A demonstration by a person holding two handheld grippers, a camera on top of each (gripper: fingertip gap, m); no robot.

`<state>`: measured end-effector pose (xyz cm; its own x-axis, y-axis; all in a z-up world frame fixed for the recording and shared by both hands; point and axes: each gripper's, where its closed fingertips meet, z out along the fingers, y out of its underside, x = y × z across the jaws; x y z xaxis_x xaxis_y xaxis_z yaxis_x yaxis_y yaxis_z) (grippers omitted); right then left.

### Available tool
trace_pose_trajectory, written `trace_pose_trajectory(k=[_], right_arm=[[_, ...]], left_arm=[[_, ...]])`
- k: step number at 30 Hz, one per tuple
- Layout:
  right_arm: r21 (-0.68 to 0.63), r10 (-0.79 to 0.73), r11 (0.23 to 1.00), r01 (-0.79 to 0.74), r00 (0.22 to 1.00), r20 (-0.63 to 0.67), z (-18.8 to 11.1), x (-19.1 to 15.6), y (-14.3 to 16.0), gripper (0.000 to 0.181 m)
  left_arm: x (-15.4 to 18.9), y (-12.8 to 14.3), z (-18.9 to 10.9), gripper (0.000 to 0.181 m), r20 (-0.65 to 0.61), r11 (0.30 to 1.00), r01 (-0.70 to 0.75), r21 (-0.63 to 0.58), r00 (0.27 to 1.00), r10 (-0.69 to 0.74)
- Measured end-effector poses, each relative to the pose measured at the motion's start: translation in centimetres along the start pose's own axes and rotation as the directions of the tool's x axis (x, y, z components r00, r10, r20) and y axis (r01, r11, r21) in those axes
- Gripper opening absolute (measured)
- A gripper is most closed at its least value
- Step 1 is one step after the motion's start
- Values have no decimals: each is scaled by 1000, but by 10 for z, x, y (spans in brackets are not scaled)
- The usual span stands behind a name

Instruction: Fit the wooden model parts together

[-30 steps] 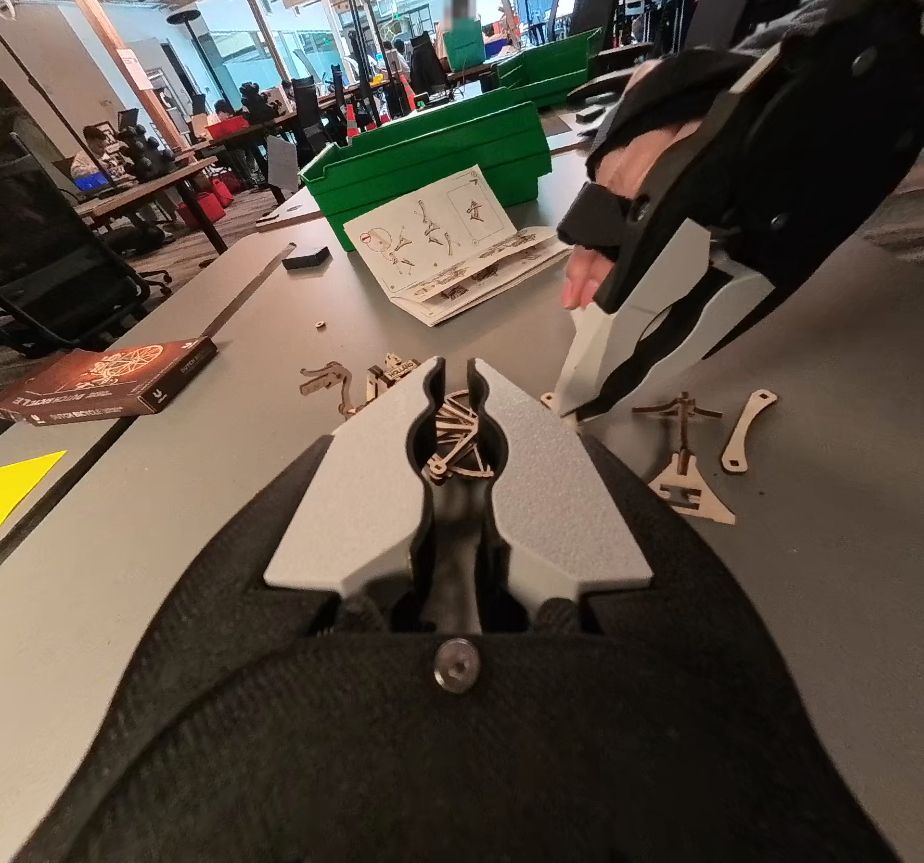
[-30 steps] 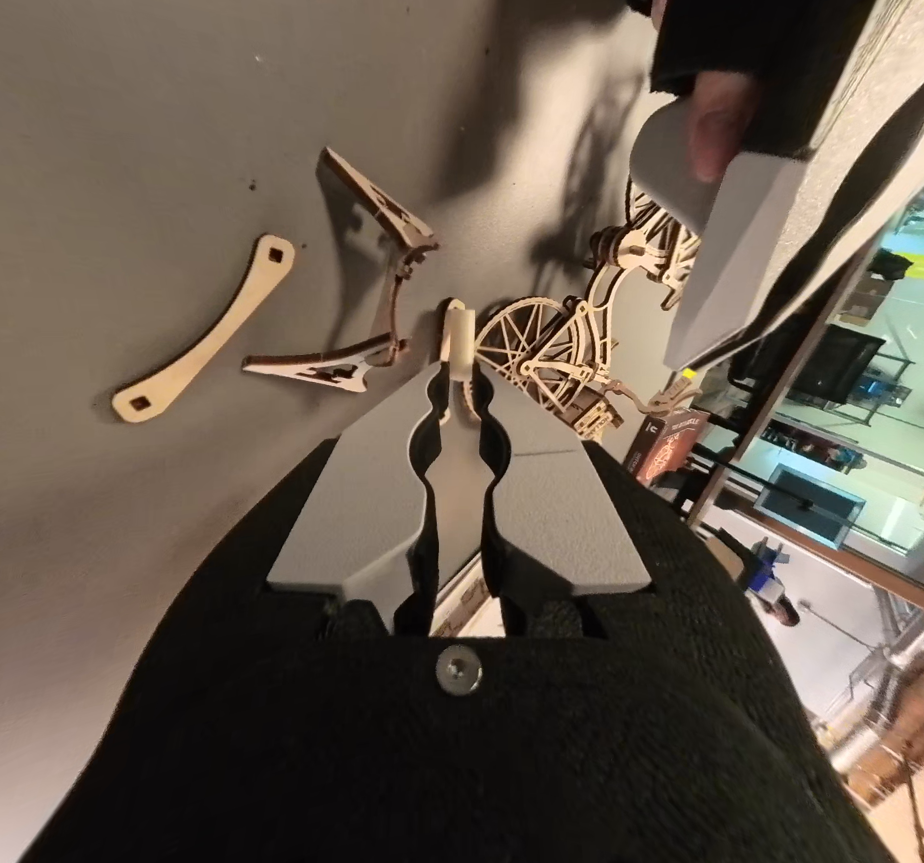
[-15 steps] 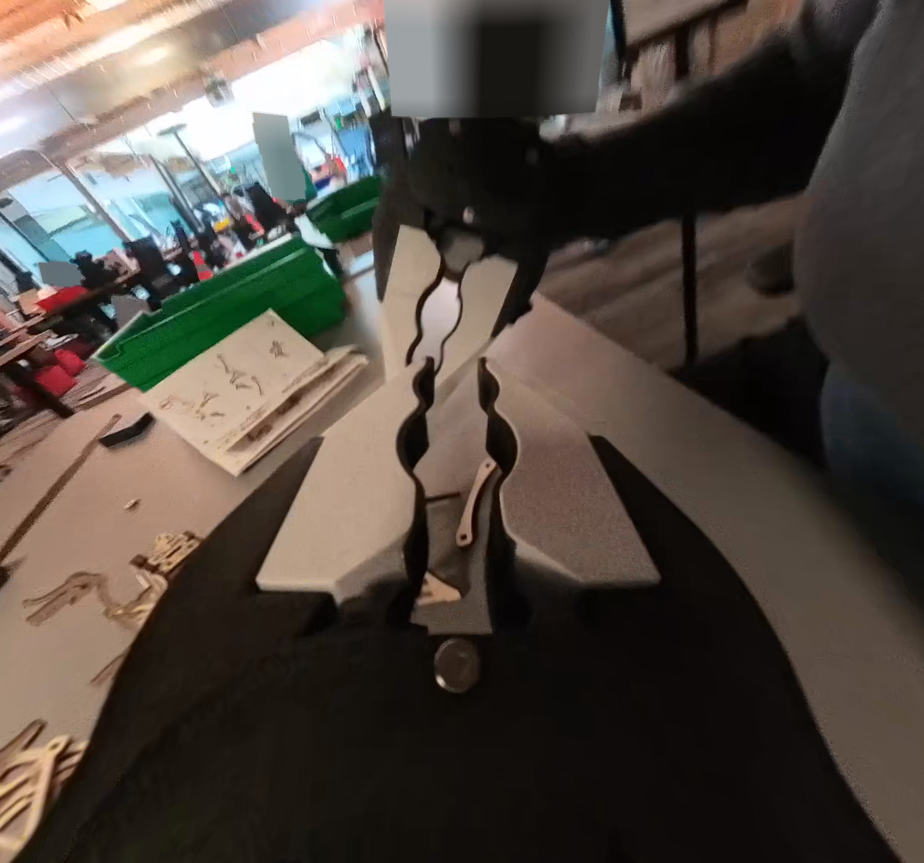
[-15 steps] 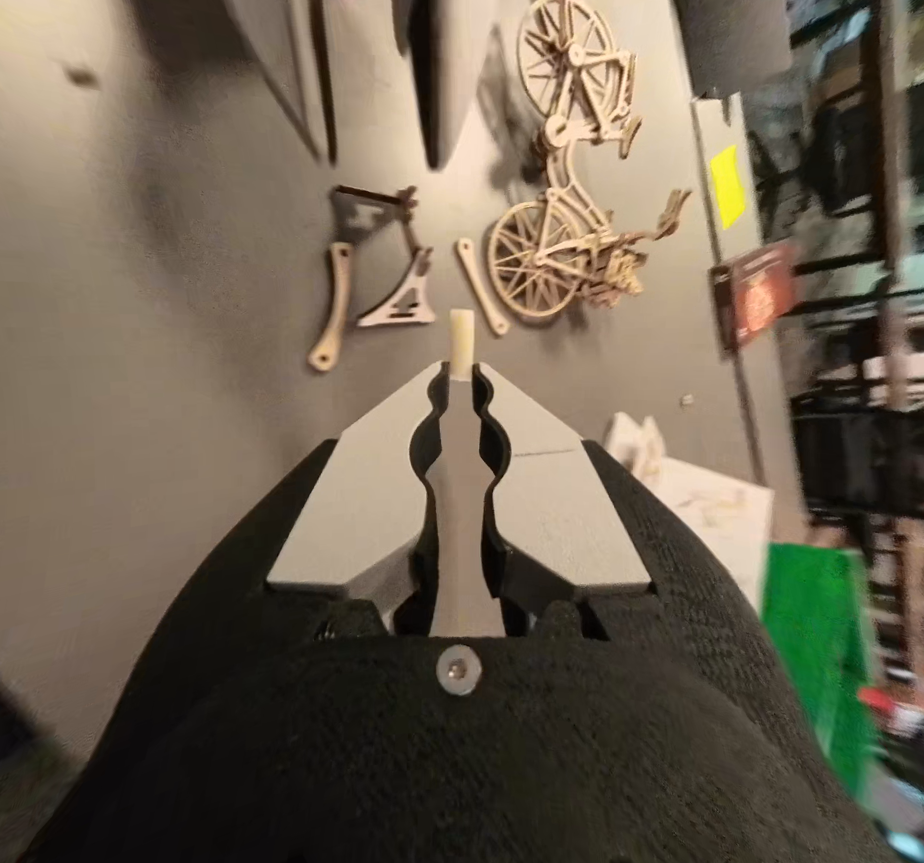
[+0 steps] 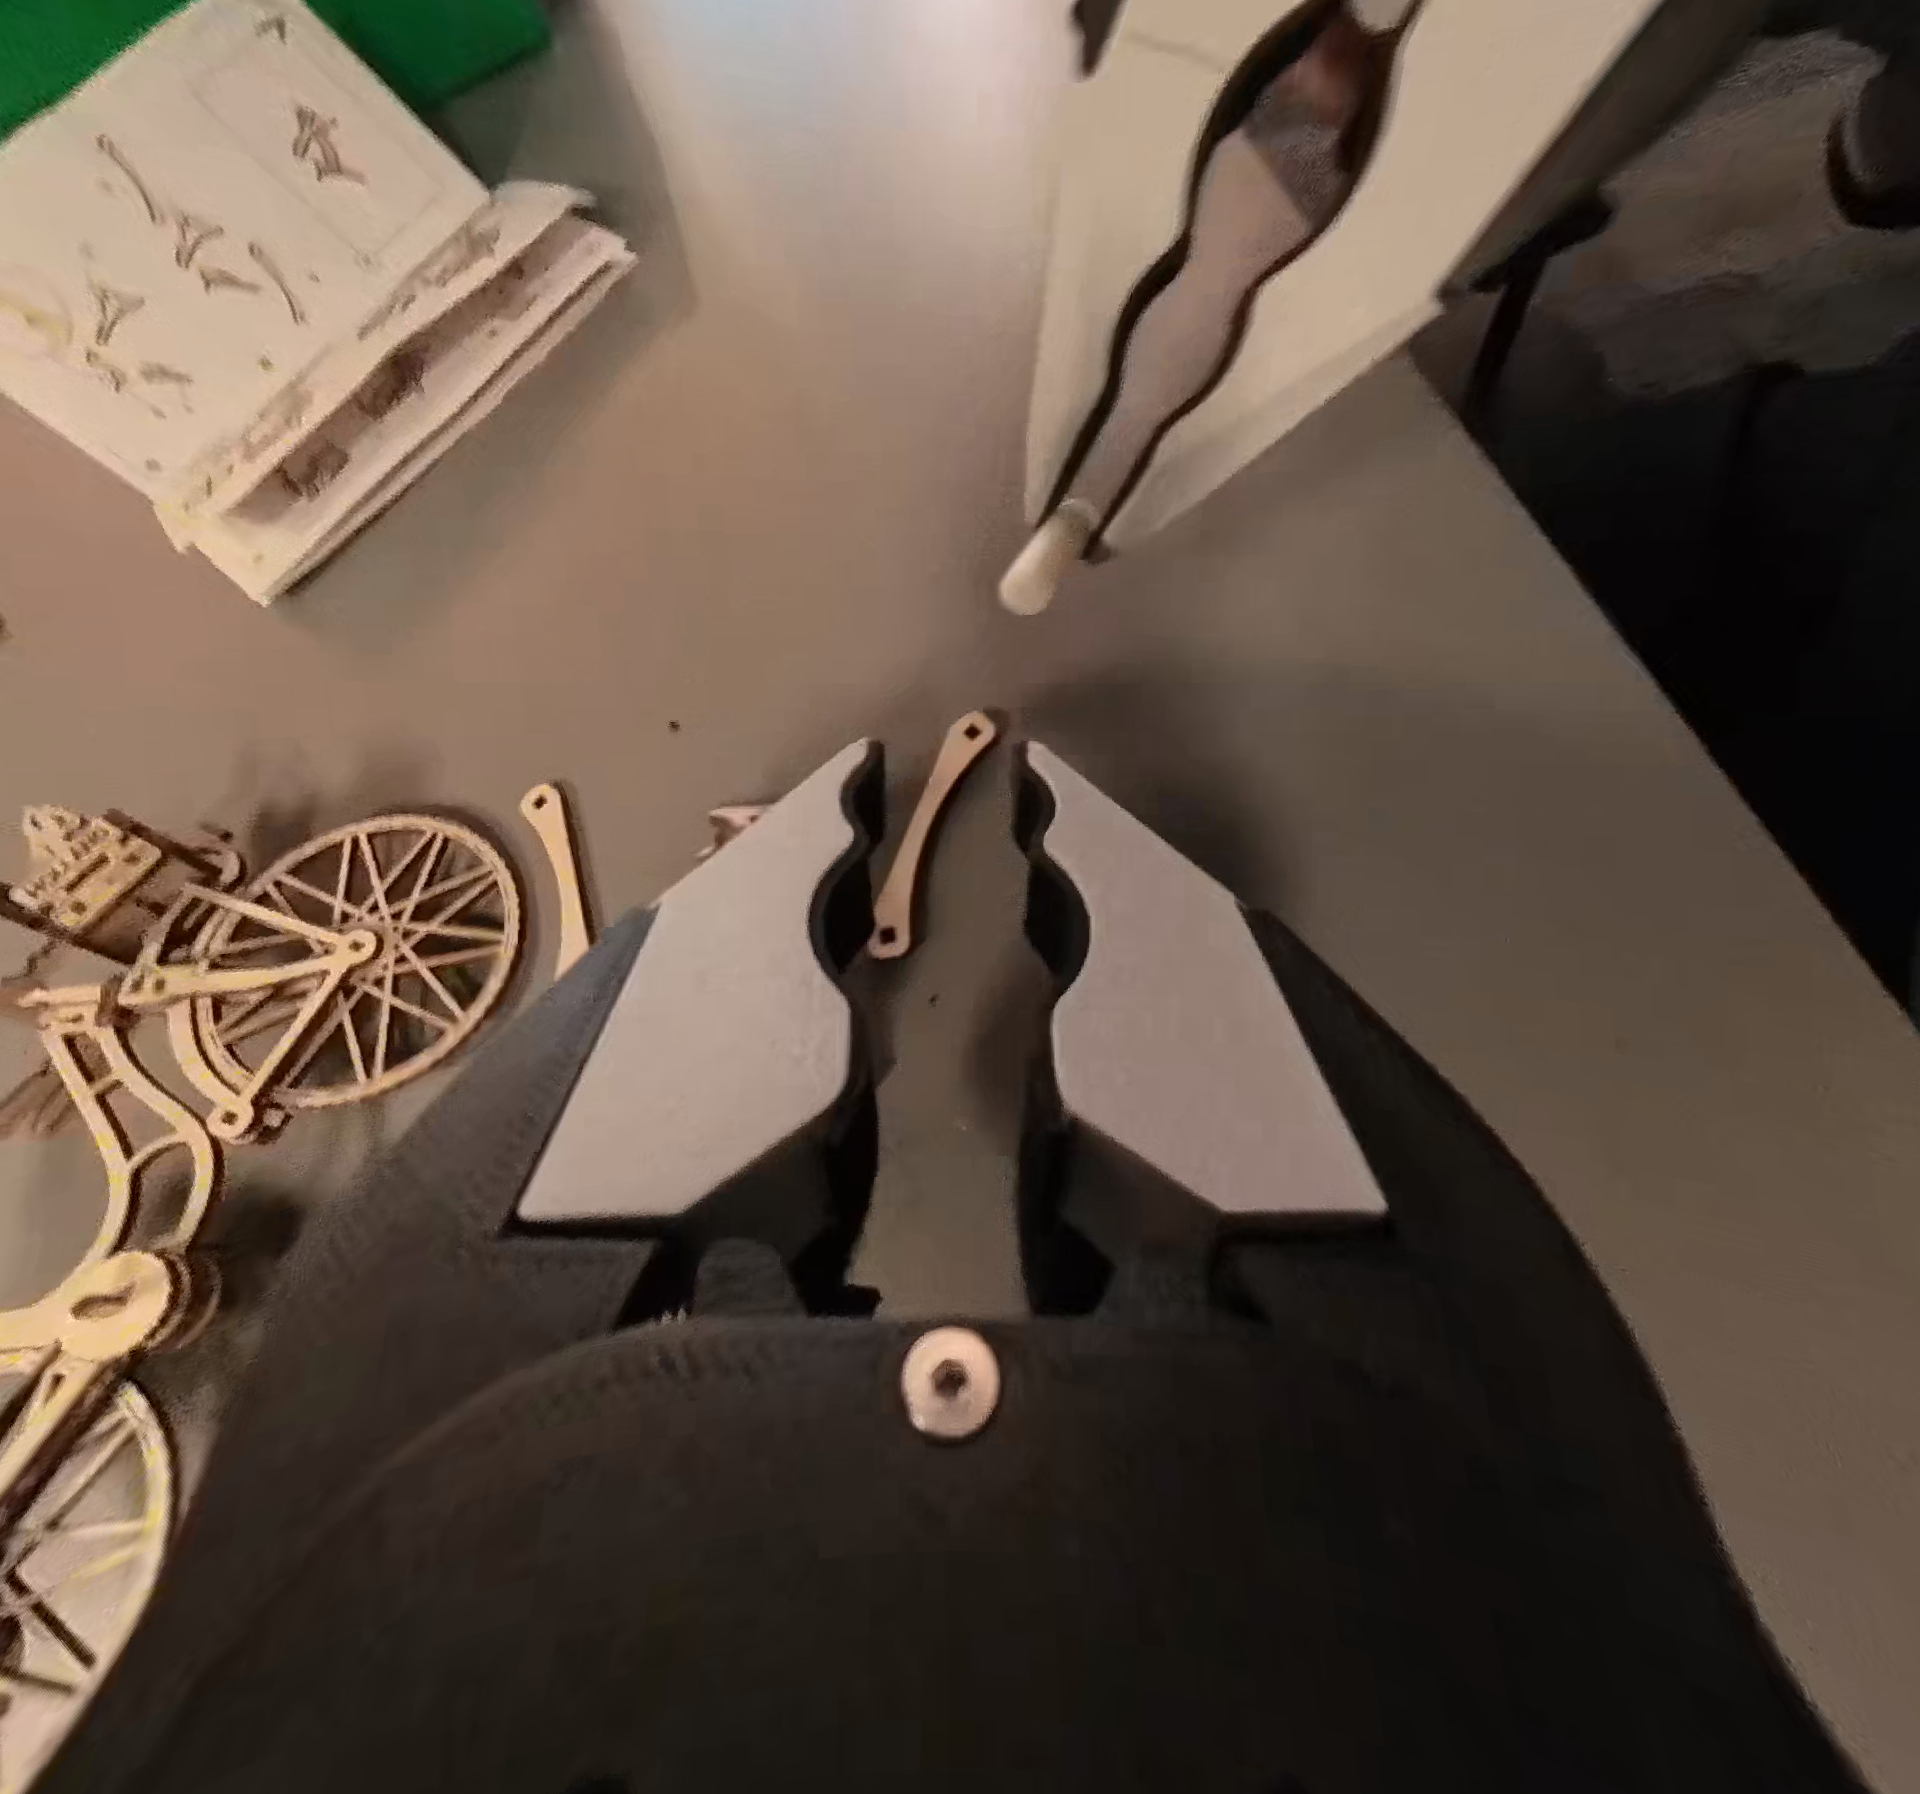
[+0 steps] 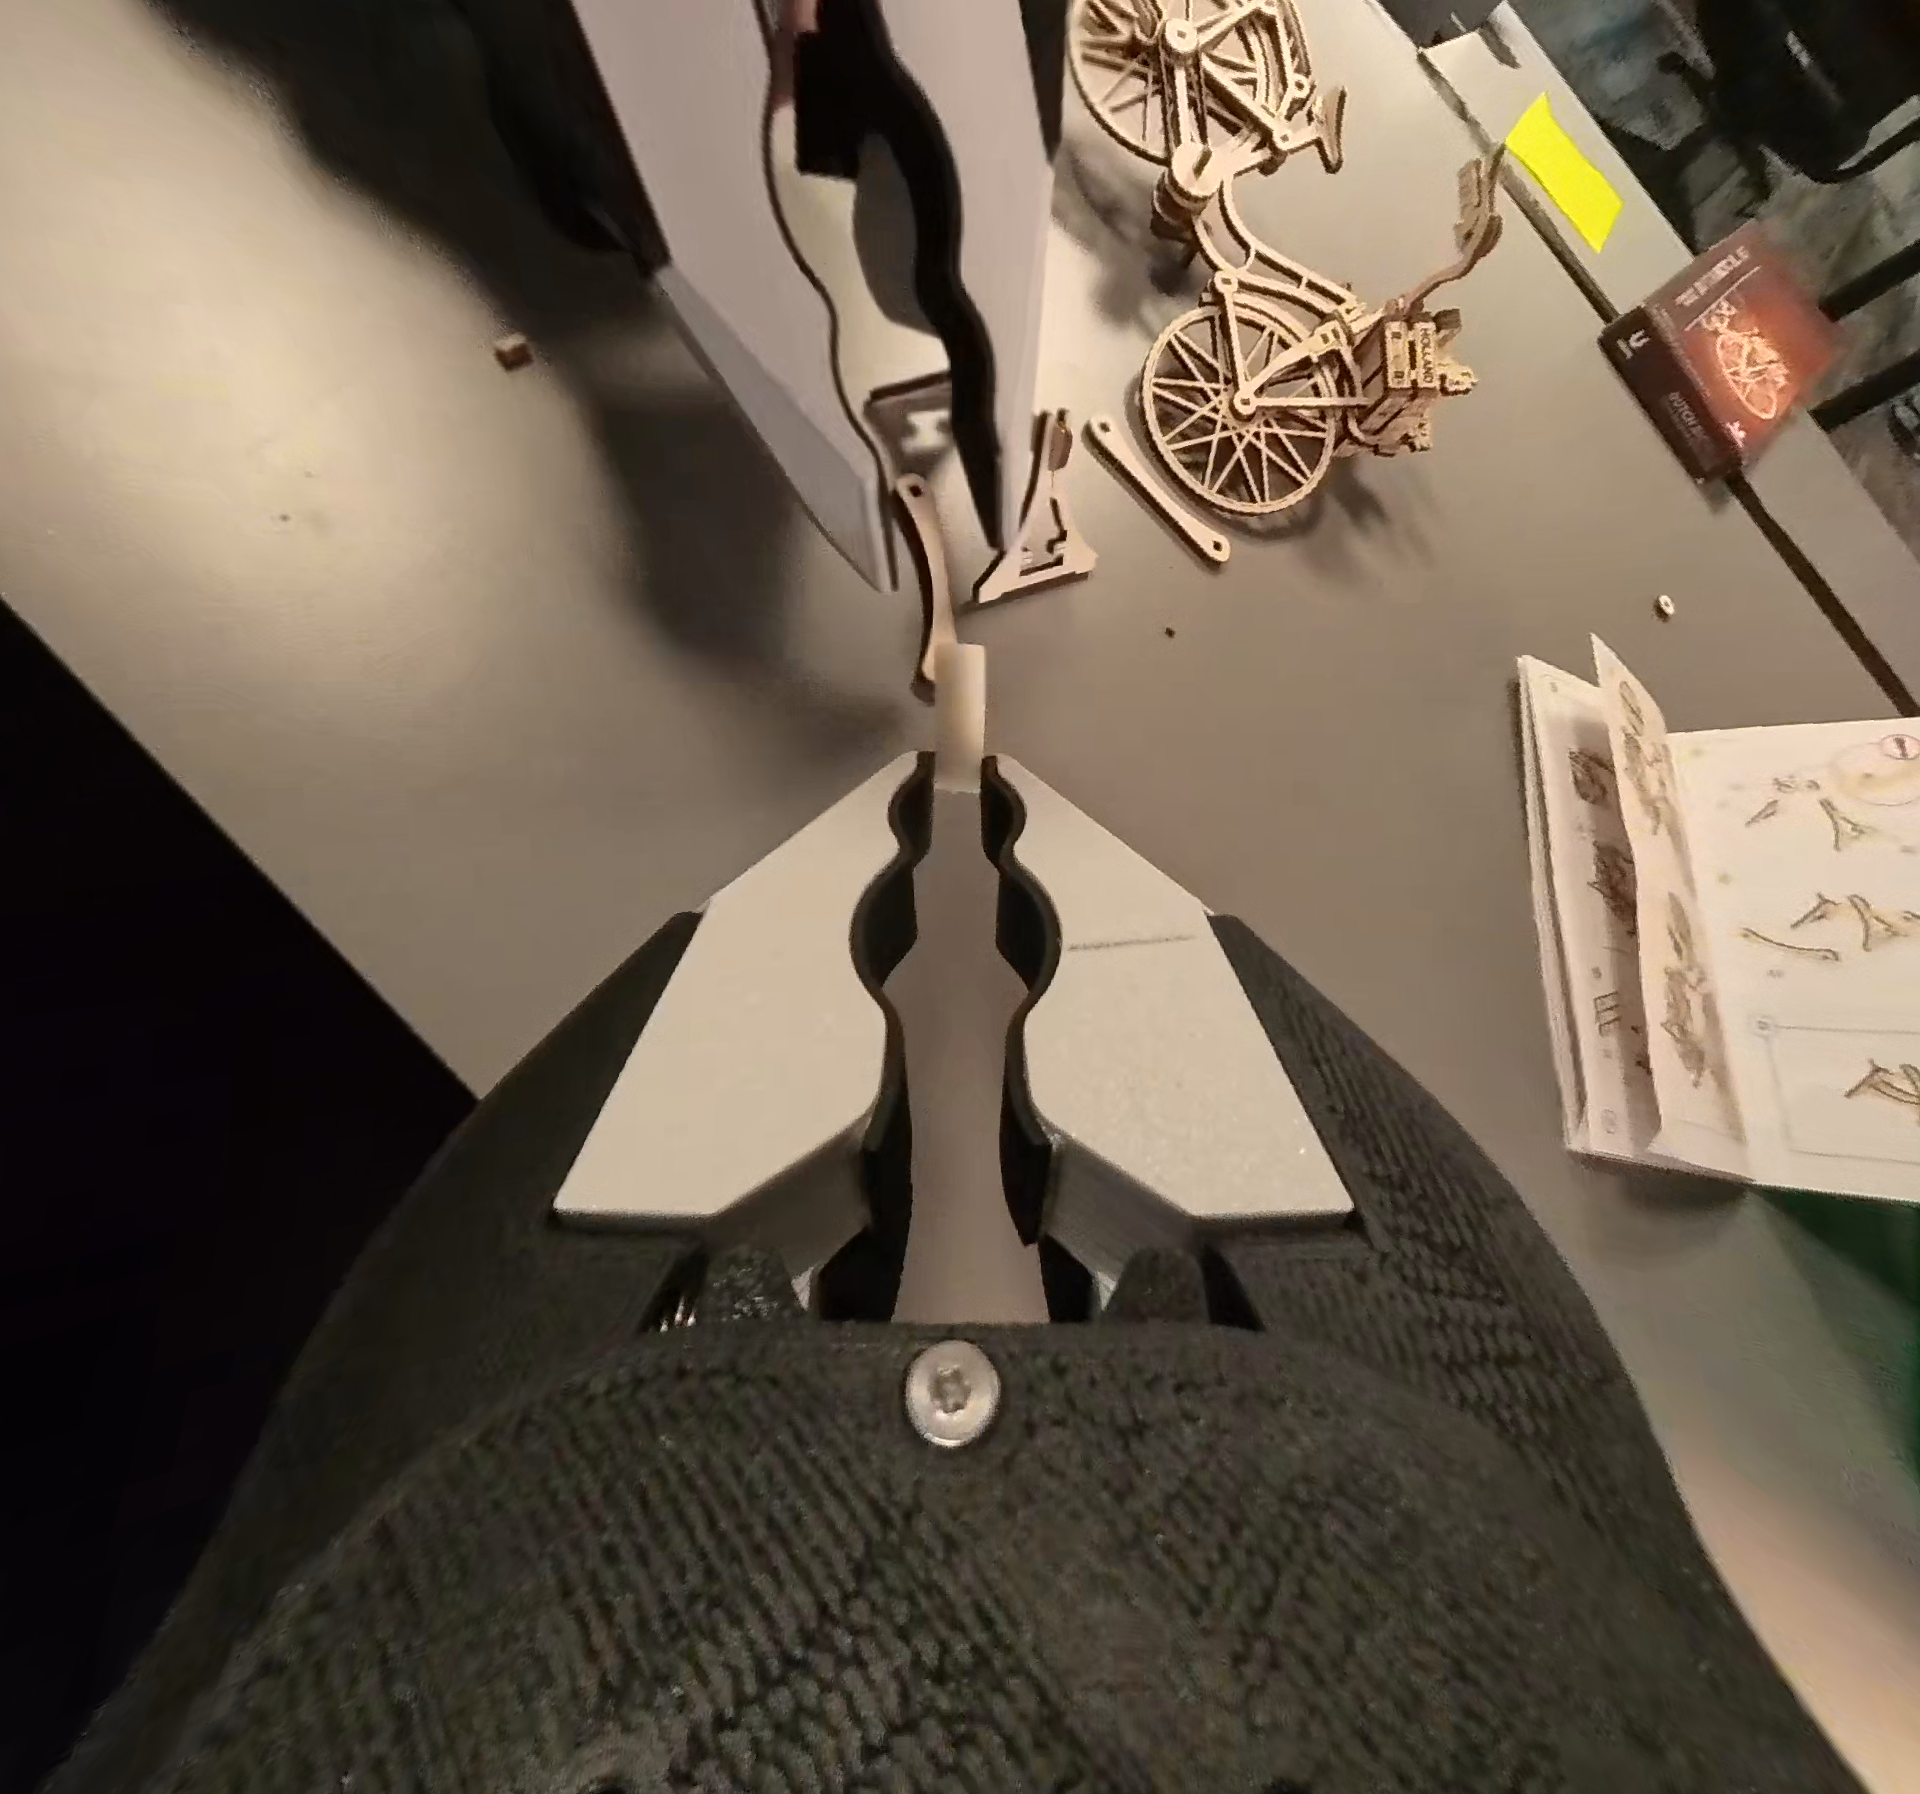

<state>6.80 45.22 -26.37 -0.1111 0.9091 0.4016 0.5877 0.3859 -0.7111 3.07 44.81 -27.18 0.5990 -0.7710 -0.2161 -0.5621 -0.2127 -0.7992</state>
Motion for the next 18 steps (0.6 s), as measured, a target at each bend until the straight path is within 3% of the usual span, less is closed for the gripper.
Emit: trace_pose_trajectory(k=[4,9,18], right_arm=[[30,-1,1000,2,999,-38,-2,-1,-3,7],[57,11,998,-10,1000,-28,-3,-5,-8,7],[-38,3,999,-3,1000,15,0,-14,-2,7]], left_arm=[[-2,15,7,29,-8,990,106,-90,994,-107],[4,16,8,29,-48,978,173,-114,983,-179],[13,17,5,13,-97,981,153,-116,982,-164]])
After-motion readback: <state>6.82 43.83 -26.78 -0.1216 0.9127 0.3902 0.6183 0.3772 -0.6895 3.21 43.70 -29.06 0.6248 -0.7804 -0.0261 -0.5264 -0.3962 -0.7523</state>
